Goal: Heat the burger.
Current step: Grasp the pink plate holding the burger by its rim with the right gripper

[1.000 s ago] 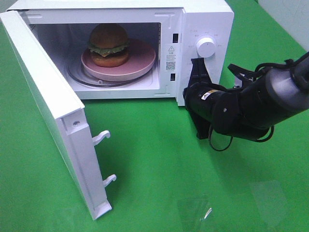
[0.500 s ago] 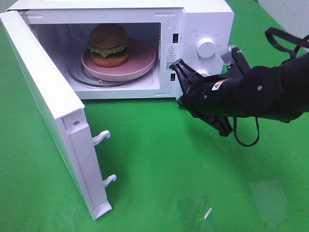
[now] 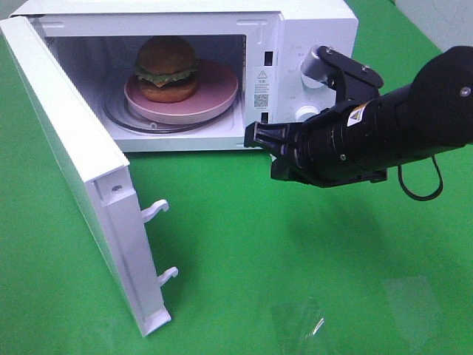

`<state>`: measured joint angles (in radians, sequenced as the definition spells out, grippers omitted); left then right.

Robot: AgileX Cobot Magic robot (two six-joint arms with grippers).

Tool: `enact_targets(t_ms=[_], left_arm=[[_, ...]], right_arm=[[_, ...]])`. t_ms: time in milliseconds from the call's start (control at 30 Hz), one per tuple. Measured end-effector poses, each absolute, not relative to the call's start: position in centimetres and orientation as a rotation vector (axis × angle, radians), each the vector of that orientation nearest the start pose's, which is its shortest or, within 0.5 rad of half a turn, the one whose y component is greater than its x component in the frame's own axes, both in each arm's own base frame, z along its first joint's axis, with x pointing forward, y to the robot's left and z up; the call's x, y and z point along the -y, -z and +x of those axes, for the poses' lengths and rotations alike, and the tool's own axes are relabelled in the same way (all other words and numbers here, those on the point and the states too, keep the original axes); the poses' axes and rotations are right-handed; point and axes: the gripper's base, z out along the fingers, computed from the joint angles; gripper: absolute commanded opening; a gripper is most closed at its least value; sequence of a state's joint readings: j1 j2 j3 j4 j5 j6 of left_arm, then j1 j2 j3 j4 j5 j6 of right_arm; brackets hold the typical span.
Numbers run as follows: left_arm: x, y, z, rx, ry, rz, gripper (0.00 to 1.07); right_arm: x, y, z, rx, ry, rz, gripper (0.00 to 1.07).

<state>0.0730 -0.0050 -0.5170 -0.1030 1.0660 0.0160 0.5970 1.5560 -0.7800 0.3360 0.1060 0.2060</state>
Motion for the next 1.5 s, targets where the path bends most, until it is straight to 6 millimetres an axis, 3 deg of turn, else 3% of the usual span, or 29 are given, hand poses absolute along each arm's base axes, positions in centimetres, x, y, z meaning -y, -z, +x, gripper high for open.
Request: enact_targets(t_ms=[33,67,100,133,167,200,233,267,300,333,367,400,433,467,500,600,667,733,967,1033,1067,1100,1133,1167,1200,1233,1267,1333,1500], left_arm=[[0.9,-28.2,-0.8,-2.023,0.067,-0.051,1.0],[0.9,-28.2,-0.8,-2.023,0.067,-0.051,1.0],[0.9,-28.2,-0.8,-2.023,0.067,-0.051,1.0],[0.9,-28.2,-0.8,-2.023,0.067,-0.051,1.0],[0.9,-28.2,-0.8,-2.023,0.067,-0.051,1.0],[0.9,-28.2,-0.8,-2.023,0.067,-0.051,1.0],[0.9,-28.2,-0.8,-2.023,0.067,-0.051,1.0],[0.9,-28.2,-0.8,-2.023,0.067,-0.051,1.0],[0.9,-28.2,-0.8,-2.023,0.067,-0.051,1.0],[0.9,-28.2,-0.8,-2.023,0.067,-0.051,1.0],[0.9,-28.2,-0.8,-2.023,0.067,-0.051,1.0],[0.9,-28.2,-0.8,-2.023,0.067,-0.051,1.0],[0.9,-28.2,-0.8,-2.023,0.067,-0.051,1.0],[0.9,-28.2,-0.8,-2.023,0.067,-0.051,1.0],[0.9,-28.2,-0.8,-2.023,0.067,-0.051,1.0],[0.9,-28.2,-0.8,-2.023,0.067,-0.051,1.0],[0.9,-28.2,-0.8,-2.023,0.067,-0.051,1.0],[0.9,-28.2,-0.8,-2.023,0.067,-0.051,1.0],[0.9,-28.2,-0.8,-2.023,0.067,-0.051,1.0],[0.9,-28.2,-0.8,-2.023,0.067,-0.051,1.0],[0.9,-28.2,-0.8,-2.023,0.067,-0.051,1.0],[0.9,-28.2,-0.8,-2.023,0.067,-0.051,1.0],[0.9,-28.2,-0.8,-2.023,0.067,-0.051,1.0],[0.9,-28.2,-0.8,-2.023,0.067,-0.051,1.0],[0.9,-28.2,-0.8,-2.023,0.067,-0.051,1.0],[0.9,-28.2,-0.8,-2.023,0.067,-0.051,1.0],[0.9,-28.2,-0.8,-2.023,0.067,-0.051,1.0],[0.9,-28.2,-0.8,-2.023,0.067,-0.051,1.0],[0.9,-28.2,-0.8,-2.023,0.067,-0.051,1.0]], right_arm=[[-17.5,-20.5,24.9,-2.447,-0.534,-0.22,0.03],[-17.5,-20.5,24.9,-2.447,-0.534,-0.22,0.03],[-17.5,-21.1,24.8,-2.432,-0.482,-0.368,0.03],[-17.5,-21.1,24.8,-2.432,-0.482,-0.368,0.03],[-17.5,-21.6,24.9,-2.411,-0.424,-0.51,0.04],[-17.5,-21.6,24.9,-2.411,-0.424,-0.51,0.04],[-17.6,-22.1,25.0,-2.38,-0.344,-0.696,0.04],[-17.6,-22.1,25.0,-2.38,-0.344,-0.696,0.04],[-17.5,-22.3,25.0,-2.351,-0.266,-0.875,0.05],[-17.5,-22.3,25.0,-2.351,-0.266,-0.875,0.05],[-17.4,-22.6,25.0,-2.285,-0.176,-1.083,0.05],[-17.4,-22.6,25.0,-2.285,-0.176,-1.083,0.05],[-17.4,-22.9,25.1,-2.213,-0.107,-1.242,0.06],[-17.4,-22.9,25.1,-2.213,-0.107,-1.242,0.06],[-17.3,-23.1,25.2,-2.13,-0.04,-1.389,0.07],[-17.3,-23.2,25.3,-2.079,-0.004,-1.463,0.08],[-17.3,-23.6,25.6,-1.887,0.119,-1.692,0.11],[-17.3,-23.8,25.7,-1.8,0.174,-1.784,0.14],[-17.1,-23.9,25.9,-1.615,0.298,-1.969,0.23],[-16.8,-23.9,26.1,-1.47,0.406,-2.093,0.4],[-16.8,-23.9,26.1,-1.47,0.406,-2.093,0.4],[-16.8,-24.0,26.3,-1.423,0.449,-2.115,0.52],[-16.8,-24.0,26.3,-1.423,0.449,-2.115,0.52],[-16.8,-24.3,26.6,-1.366,0.496,-2.119,0.66],[-16.8,-24.3,26.6,-1.366,0.496,-2.119,0.66],[-17.1,-24.5,26.7,-1.312,0.532,-2.116,0.79],[-17.1,-24.5,26.7,-1.312,0.532,-2.116,0.79],[-17.8,-24.8,26.8,-1.254,0.565,-2.097,0.93],[-18.3,-24.4,27.1,-1.242,0.564,-2.097,0.93]])
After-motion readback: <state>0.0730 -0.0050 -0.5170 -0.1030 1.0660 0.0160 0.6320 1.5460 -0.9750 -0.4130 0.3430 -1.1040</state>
